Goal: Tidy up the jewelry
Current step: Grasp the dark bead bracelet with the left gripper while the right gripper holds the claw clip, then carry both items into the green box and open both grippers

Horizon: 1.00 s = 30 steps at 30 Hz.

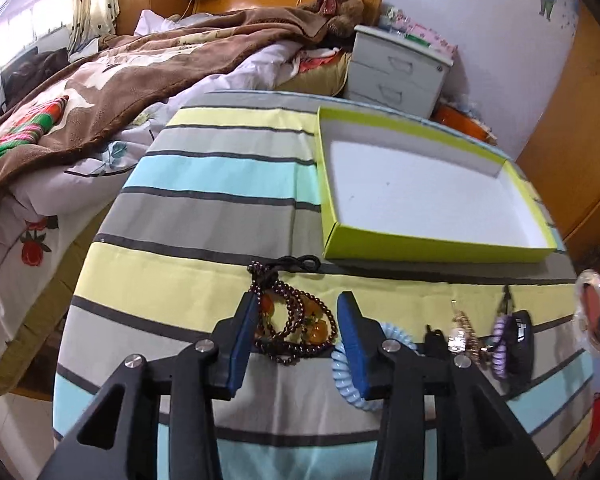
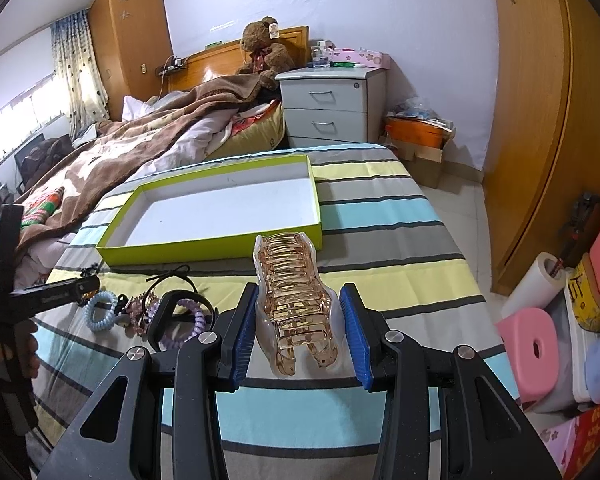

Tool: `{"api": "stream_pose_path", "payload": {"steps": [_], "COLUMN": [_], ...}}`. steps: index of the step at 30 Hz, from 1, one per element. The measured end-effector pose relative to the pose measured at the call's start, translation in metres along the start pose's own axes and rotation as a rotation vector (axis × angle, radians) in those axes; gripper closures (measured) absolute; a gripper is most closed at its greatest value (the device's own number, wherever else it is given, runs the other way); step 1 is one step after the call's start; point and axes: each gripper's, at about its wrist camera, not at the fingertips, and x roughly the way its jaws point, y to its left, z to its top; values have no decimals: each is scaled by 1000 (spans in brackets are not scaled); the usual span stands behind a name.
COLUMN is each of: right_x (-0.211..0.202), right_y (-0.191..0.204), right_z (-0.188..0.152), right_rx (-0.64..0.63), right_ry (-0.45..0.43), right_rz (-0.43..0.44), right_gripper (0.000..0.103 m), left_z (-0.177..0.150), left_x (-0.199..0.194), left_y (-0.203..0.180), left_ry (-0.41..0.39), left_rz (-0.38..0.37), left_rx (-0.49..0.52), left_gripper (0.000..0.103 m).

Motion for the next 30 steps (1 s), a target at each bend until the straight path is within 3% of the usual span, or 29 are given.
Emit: {"api": "stream_pose_path", "payload": {"steps": [5,8,11,30], "right_x": [2,4,4,-7], "right_y": [0,0,1,11], "right_z": [1,1,2,32], "right_rx": [-7,-7,-8,-39], "right_ry": [6,5,5,-51], "right_rz": [5,4,4,0], "right_gripper": [61,61,61,61], "left_z": [3,0,-1,16], "left_x": [9,8,6,-42], "left_y": [0,-4,-1,-4], "left_ry": [13,3,2,-103], "left_rz": [50,97,86,19], "left_rx": [-24,4,2,30], "left_gripper": [58,72,87,88]}}
